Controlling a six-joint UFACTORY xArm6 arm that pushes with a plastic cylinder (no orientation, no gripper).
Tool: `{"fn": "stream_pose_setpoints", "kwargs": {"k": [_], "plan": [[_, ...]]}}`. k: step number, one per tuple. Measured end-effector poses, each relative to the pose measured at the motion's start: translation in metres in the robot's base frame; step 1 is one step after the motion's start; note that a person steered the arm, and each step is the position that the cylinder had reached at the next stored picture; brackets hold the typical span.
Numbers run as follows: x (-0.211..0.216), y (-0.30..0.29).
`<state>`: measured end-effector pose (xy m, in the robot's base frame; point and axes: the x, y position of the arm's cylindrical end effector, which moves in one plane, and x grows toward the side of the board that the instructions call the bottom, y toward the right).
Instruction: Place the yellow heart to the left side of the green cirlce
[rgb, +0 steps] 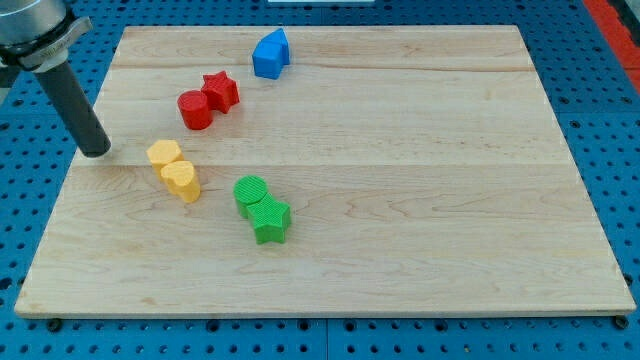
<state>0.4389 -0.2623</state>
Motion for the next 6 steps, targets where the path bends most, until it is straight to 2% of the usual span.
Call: {"fn": "stream_pose_setpoints", "kwargs": {"k": [1, 3, 4, 5, 6], "plan": [[0.009, 0.046], [-0.021, 0.056], [-0.019, 0.086], [0.018, 0.110], [0.064, 0.111]]}}
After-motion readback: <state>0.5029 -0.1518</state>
